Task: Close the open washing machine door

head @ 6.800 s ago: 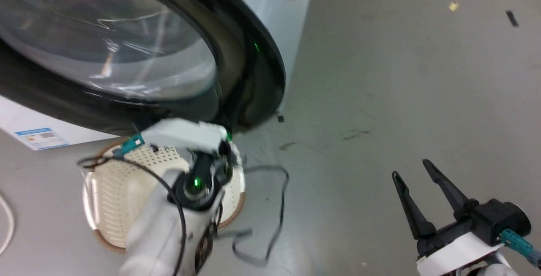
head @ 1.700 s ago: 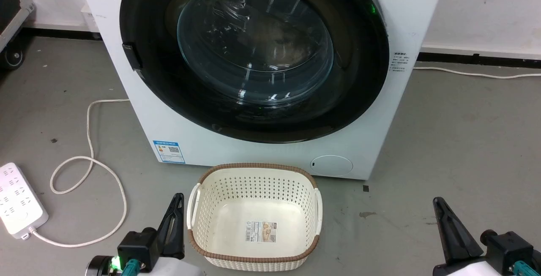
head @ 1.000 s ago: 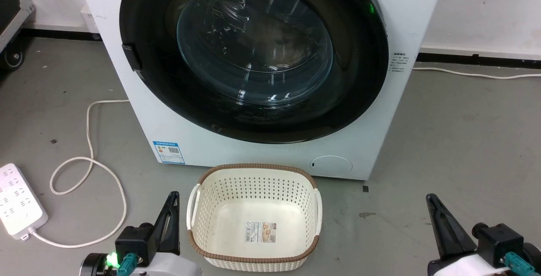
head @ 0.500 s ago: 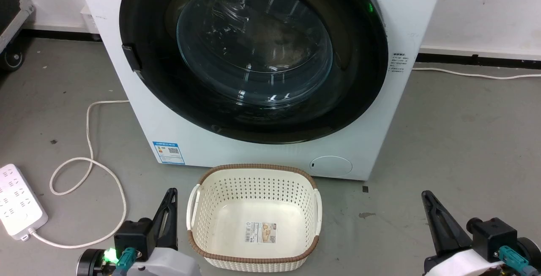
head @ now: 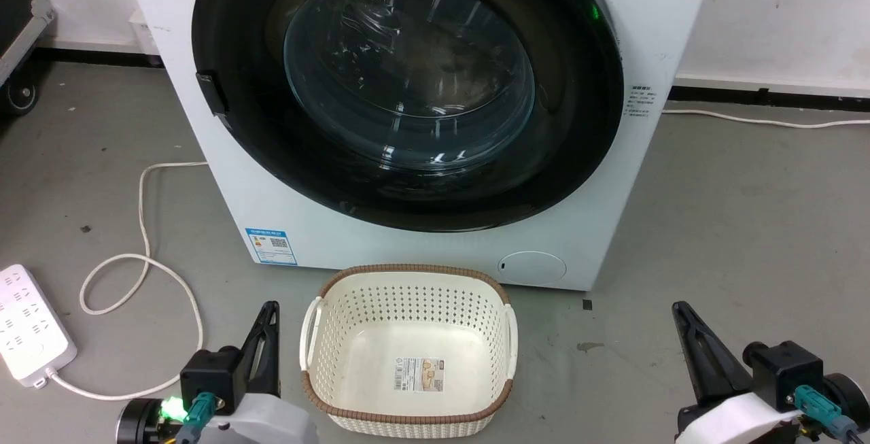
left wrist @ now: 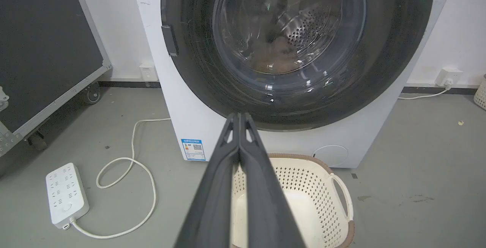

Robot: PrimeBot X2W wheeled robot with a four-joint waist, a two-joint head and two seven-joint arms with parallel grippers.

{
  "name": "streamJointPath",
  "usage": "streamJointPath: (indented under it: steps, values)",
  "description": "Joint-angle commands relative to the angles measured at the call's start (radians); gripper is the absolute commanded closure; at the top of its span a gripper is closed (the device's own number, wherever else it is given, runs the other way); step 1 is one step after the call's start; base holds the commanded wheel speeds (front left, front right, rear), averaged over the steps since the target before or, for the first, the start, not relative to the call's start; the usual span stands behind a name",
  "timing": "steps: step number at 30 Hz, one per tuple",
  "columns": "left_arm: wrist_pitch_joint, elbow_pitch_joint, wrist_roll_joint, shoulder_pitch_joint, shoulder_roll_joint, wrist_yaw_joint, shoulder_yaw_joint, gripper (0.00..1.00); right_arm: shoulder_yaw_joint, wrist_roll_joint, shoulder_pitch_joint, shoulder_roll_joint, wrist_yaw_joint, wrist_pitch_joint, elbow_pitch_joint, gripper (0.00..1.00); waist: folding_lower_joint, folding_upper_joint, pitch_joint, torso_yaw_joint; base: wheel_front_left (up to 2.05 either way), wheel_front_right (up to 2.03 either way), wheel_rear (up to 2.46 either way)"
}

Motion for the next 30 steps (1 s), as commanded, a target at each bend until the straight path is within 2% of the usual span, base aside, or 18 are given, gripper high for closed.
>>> streamJointPath:
  steps: [1,30]
  values:
    - [0.004,-0.004,0.008,-0.014,0.0,0.001,0.003,1.0,0.003,-0.007,-0.013,0.006,-0.001,0.004,-0.007,1.0,0.0,0.0,0.0,0.0,0.0,0.0,0.0]
    - [0.062,-0.025,0.037,-0.023,0.001,0.003,0.025,1.0,0.02,-0.026,-0.034,0.01,-0.001,0.062,-0.02,1.0,0.0,0.0,-0.002,-0.001,0.0,0.0,0.0]
